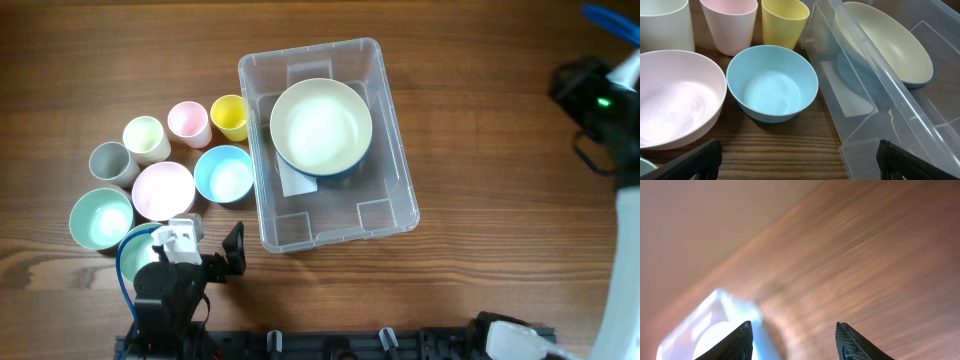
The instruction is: Pack container
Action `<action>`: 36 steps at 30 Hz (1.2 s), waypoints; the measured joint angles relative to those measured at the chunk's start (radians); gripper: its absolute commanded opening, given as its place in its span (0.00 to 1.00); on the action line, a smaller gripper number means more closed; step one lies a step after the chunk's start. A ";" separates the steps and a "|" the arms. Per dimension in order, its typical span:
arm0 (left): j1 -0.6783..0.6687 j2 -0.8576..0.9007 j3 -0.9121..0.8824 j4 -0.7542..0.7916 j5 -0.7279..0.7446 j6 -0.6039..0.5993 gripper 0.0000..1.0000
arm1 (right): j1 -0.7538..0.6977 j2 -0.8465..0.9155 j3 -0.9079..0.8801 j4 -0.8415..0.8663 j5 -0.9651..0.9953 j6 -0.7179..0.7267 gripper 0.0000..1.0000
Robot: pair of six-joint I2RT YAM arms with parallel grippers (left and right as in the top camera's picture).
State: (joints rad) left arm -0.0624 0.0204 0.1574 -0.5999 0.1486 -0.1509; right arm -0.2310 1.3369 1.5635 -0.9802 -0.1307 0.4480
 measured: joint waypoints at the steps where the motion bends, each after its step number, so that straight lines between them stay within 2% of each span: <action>1: 0.000 0.000 0.000 0.000 0.000 0.000 1.00 | 0.031 0.045 0.000 0.000 -0.053 -0.049 0.52; 6: 0.000 0.000 0.000 0.000 0.000 0.000 1.00 | 0.201 0.224 -0.004 0.000 -0.137 -0.225 0.51; 13: 0.000 0.000 0.000 0.000 0.000 0.000 1.00 | 0.358 0.359 -0.004 0.043 -0.091 -0.295 0.51; 18: 0.000 0.000 0.000 0.000 0.000 0.000 1.00 | 0.408 0.374 -0.004 0.067 -0.051 -0.345 0.52; 24: 0.000 0.000 0.000 0.000 0.000 0.000 1.00 | 0.440 0.376 -0.004 0.080 -0.005 -0.376 0.62; 29: 0.000 0.000 0.000 0.000 0.000 0.000 1.00 | 0.439 0.387 -0.004 0.085 0.005 -0.383 0.65; 32: 0.000 0.000 0.000 0.000 0.000 0.000 1.00 | 0.439 0.422 -0.004 0.085 0.008 -0.383 0.64; 34: 0.000 0.000 0.000 0.000 0.000 0.000 1.00 | 0.439 0.459 -0.004 0.086 0.008 -0.382 0.56; 36: 0.000 0.000 0.000 0.000 0.000 0.000 1.00 | 0.439 0.496 -0.004 0.083 0.000 -0.377 0.53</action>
State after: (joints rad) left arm -0.0624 0.0204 0.1574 -0.5999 0.1486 -0.1509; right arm 0.2081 1.8328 1.5593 -0.8974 -0.1303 0.0711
